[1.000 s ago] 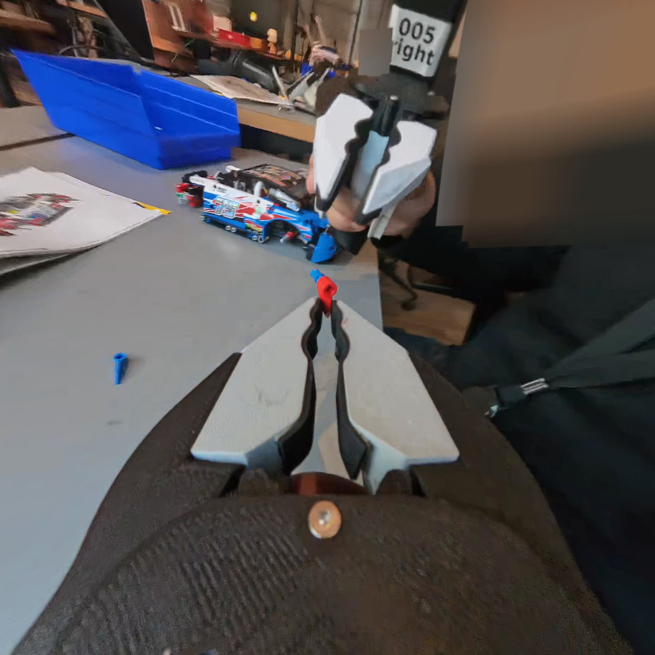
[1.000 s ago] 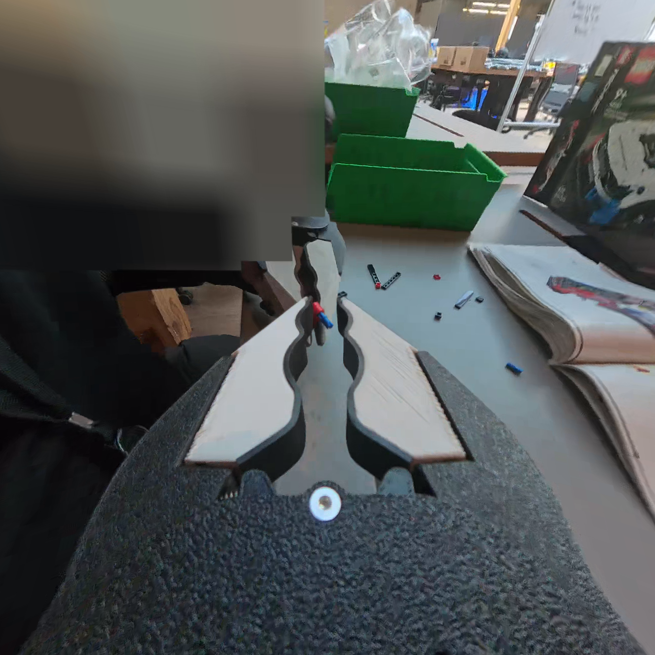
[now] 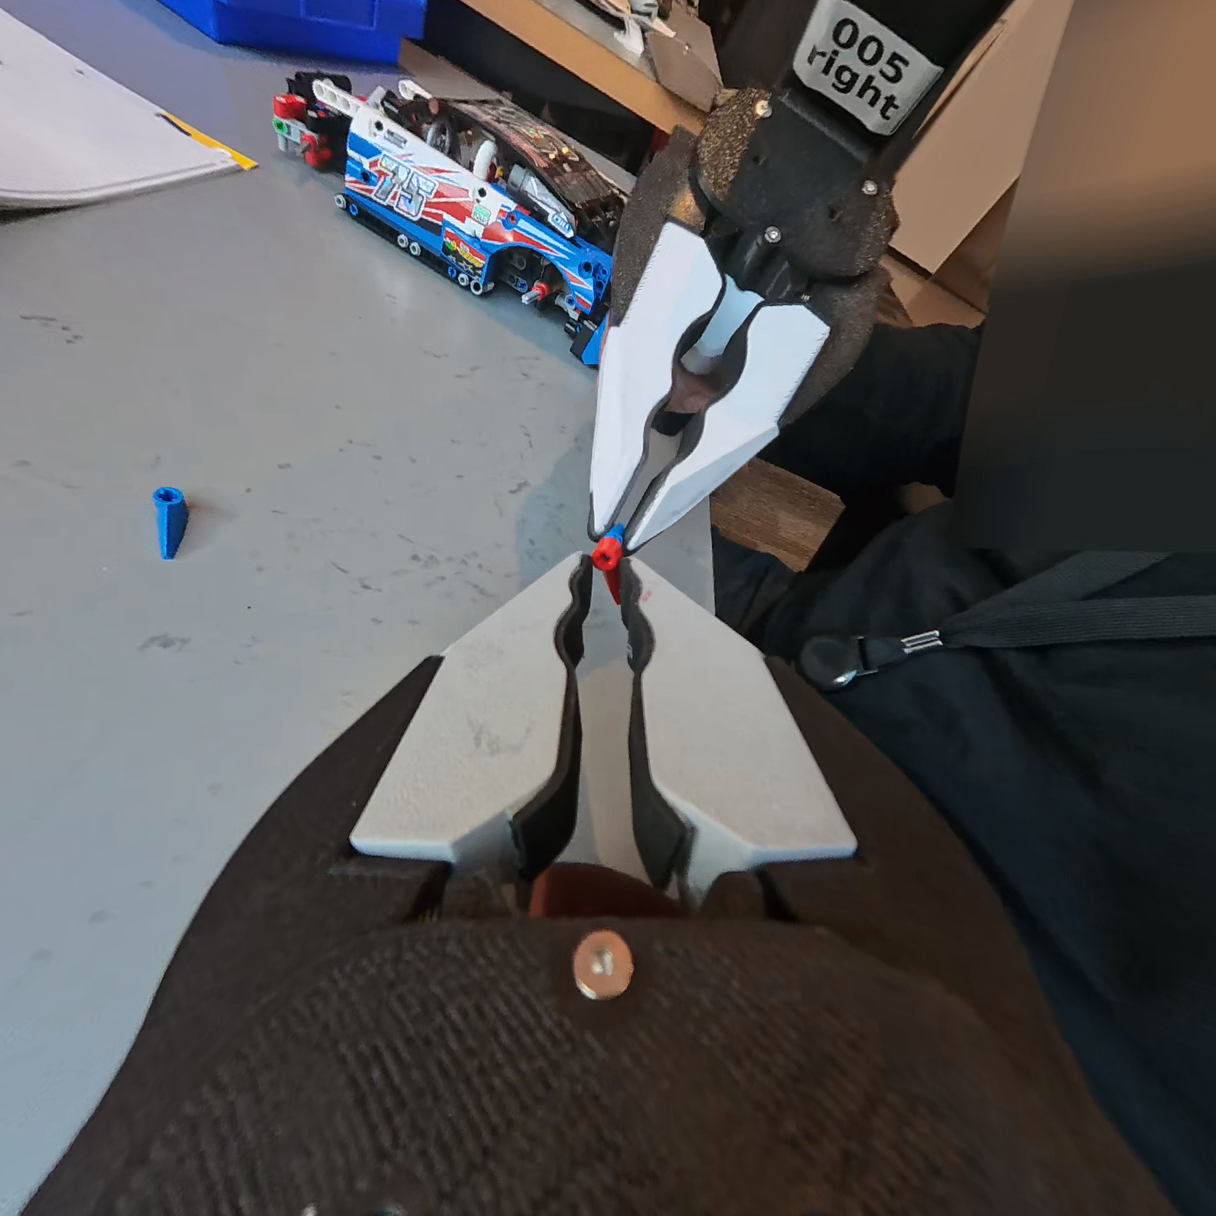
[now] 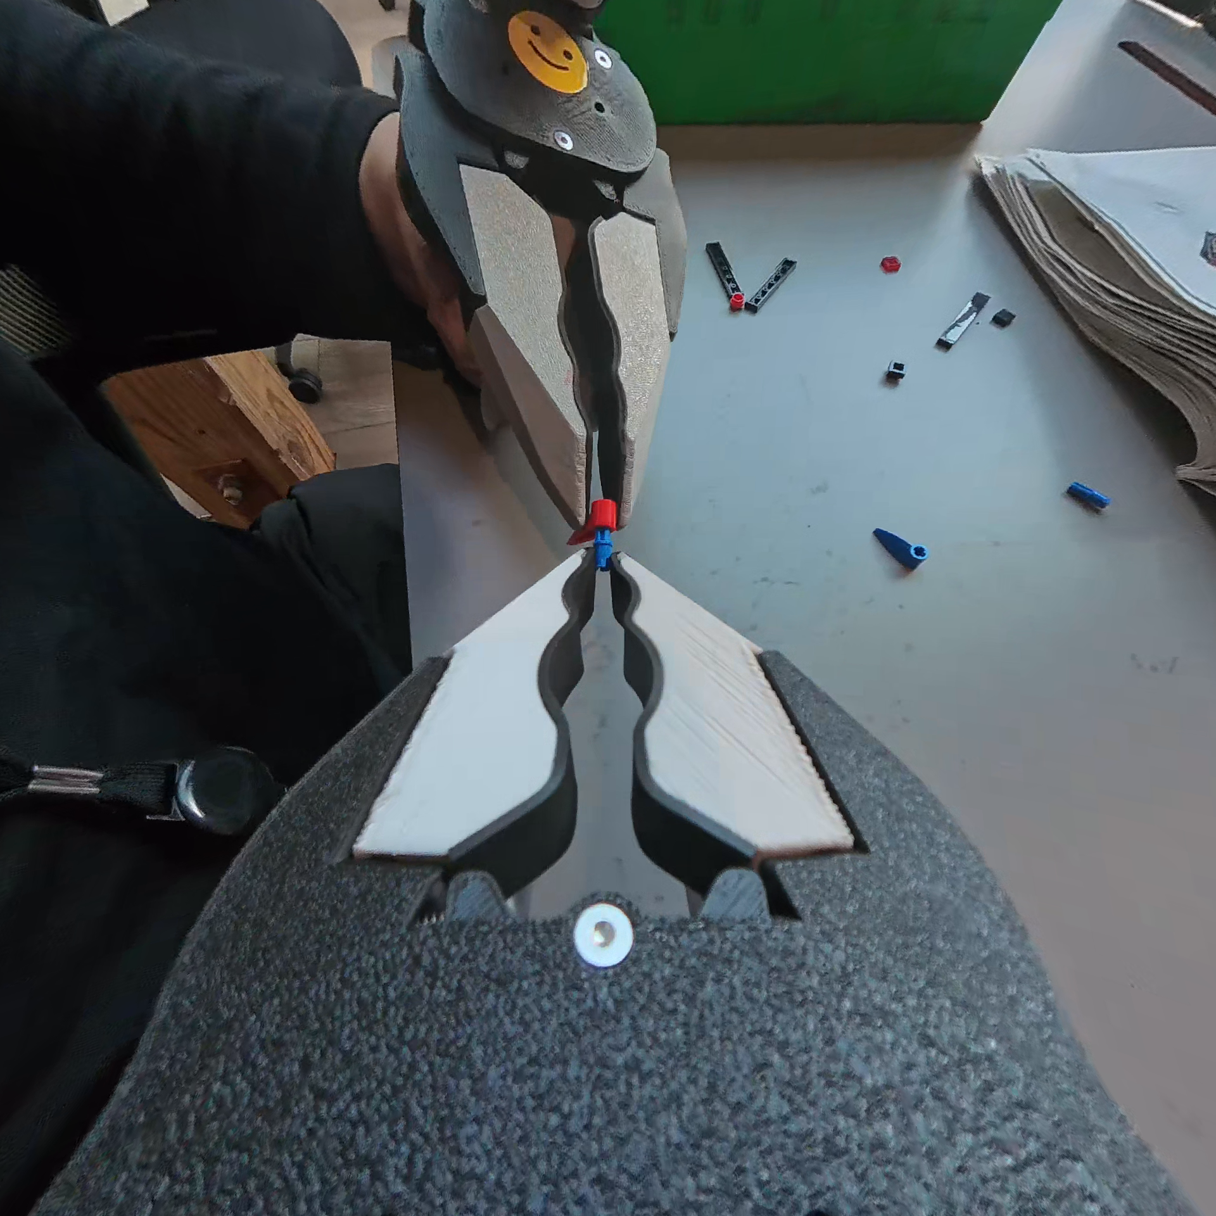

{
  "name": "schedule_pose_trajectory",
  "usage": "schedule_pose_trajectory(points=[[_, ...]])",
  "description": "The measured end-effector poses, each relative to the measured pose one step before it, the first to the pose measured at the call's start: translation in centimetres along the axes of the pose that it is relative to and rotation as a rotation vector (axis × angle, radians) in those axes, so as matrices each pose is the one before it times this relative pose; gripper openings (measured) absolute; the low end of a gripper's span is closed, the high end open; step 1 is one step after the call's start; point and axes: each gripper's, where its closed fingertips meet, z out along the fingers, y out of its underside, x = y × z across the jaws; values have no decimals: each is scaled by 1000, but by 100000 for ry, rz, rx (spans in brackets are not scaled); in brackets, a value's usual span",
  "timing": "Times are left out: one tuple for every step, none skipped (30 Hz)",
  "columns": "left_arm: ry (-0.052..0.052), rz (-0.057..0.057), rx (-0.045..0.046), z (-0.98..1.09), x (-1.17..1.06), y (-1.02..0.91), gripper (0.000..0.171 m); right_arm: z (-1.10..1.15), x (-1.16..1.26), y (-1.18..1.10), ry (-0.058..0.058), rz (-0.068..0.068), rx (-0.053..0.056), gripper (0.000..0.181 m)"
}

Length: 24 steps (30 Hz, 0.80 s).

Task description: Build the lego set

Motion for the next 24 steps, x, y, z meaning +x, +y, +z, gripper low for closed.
schedule_pose_trajectory(points=[[1375,-1012,-1171,120,56,135,5,124,-88,183,-1203,219,-517,3],[919,-864,-1304,115,9,149,5,110,-29,204,-1085,637,-322,3],[171,-485,-1531,105,-99,164,5,78,26,177,-498,534,48,3],[-139,375,-1830,82,-97,197,5,79,33,177,-220,415,53,3],[-1052,1774,-2409,93,-111,260,4,146,-5,218,-42,49,-639,3],[-2065,3680,-3062,81,-121,361,4,243,-66,272,234,-989,-1139,3],[-2805,5047,-3906,107,-98,513,4,356,-103,375,496,-2073,-1488,3],[-2842,4568,-4418,145,-140,608,4,433,-115,447,791,-2670,-1935,2],[-1754,2717,-4509,234,-74,636,4,414,-129,446,789,-3200,-2611,2],[-977,2052,-4233,240,5,585,3,336,-159,374,338,-3383,-2902,2],[-488,2878,-4366,236,88,625,4,291,-258,296,-717,-2387,-2514,2],[-66,3198,-908,48,203,101,4,189,-235,166,-1251,-1403,-1461,2],[-111,2266,-170,-31,71,52,4,78,-111,35,-1273,-344,-58,2],[498,-232,-39,47,85,16,4,105,-102,103,-1915,449,-546,2],[191,-440,-524,153,63,-6,4,178,-95,170,-1811,438,-1443,2],[-479,699,-901,187,42,-41,3,131,-51,120,-935,-461,-1135,1],[-836,1366,19,48,-42,-92,3,-11,13,17,-132,-487,84,2],[-92,-490,148,39,-3,-23,3,4,-3,3,145,-183,53,1],[60,-1131,-8,0,8,25,3,2,-1,4,434,-530,8,1],[-130,-240,-158,15,-1,39,3,2,-1,-8,272,-341,16,1],[-146,102,-248,24,-5,16,3,6,4,6,-26,10,31,1],[97,-327,-207,37,2,-9,3,-4,2,6,-221,244,20,1],[416,-650,-99,32,-8,-16,3,5,-2,-2,-216,230,16,1],[395,-629,-204,28,-14,-19,3,8,6,11,-344,438,13,1]])
